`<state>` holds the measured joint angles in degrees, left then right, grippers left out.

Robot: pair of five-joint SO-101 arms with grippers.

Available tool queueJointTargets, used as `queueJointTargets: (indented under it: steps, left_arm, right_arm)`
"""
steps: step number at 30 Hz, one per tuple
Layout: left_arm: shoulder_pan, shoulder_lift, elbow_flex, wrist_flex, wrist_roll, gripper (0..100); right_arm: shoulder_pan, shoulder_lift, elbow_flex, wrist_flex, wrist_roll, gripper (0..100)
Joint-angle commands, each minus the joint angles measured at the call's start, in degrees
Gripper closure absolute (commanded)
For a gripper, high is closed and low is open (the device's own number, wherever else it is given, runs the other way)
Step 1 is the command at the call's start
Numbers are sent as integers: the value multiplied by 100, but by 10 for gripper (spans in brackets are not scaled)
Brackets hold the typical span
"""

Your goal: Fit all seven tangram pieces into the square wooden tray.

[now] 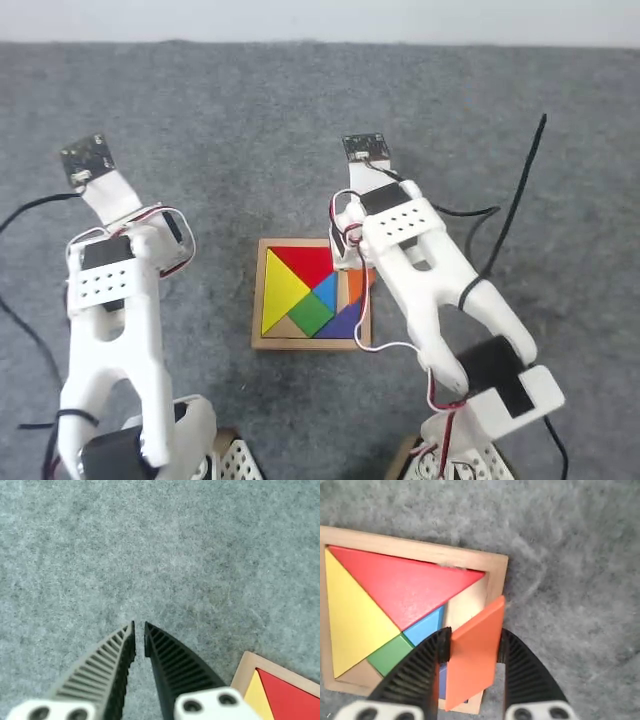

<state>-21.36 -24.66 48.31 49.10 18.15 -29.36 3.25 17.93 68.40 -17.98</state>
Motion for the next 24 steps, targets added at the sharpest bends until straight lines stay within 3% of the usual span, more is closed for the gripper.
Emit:
queueJointTargets:
  steps: [1,10,24]
  left_arm:
    - [9,-176,-31,-114,-53,967]
    - [9,-176,-31,-114,-53,967]
    - [9,-176,-31,-114,-53,967]
  right_arm:
    - [-136,-13,-70,-84,-105,991]
    - [-532,13,-62,-92,-114,990]
    - [-505,22,-53,-127,-114,991]
